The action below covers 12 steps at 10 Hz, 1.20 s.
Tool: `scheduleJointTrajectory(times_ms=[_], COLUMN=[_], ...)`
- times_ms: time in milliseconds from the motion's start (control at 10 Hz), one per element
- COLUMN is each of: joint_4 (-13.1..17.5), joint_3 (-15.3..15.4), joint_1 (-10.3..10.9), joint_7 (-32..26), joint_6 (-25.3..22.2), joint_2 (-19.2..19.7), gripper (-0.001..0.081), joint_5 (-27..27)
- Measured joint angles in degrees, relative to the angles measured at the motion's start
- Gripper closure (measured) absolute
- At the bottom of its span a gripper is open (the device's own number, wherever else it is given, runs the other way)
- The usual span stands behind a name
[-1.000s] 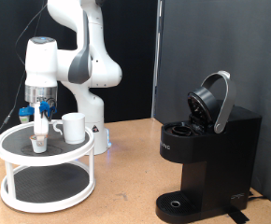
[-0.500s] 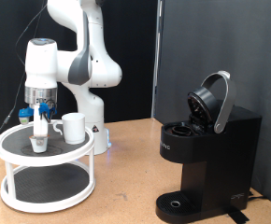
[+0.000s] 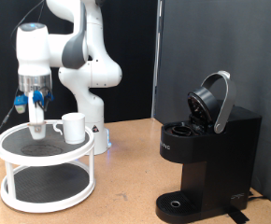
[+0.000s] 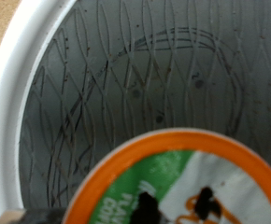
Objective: Make a cup of coffee with the keurig machine
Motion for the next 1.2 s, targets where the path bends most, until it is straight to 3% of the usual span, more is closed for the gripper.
scheduleJointTrajectory(times_ms=[200,400,500,700,800,1000,1100,1200], joint_4=[2.6,2.4,2.6,3.8,4.2,4.7,4.7,4.7], joint_3=[0.3,0.2,0.0,-1.9,-1.9,-0.2,1.2,1.0], joint_1=[0.0,0.1,0.8,5.5,7.5,9.7,9.6,9.7], joint_7=[-0.4,-0.4,-1.0,-5.7,-5.7,-1.7,1.9,0.7], joint_6=[-5.3,-5.2,-5.7,-5.9,-6.2,-7.7,-7.6,-7.6], joint_2=[-1.9,-1.9,-1.9,-1.9,-1.9,-1.8,-1.8,-1.8], gripper=[0.0446,0.0446,0.0446,0.0446,0.0446,0.0446,0.0446,0.0446], joint_5=[0.7,2.3,6.8,21.1,25.8,29.4,29.4,29.4])
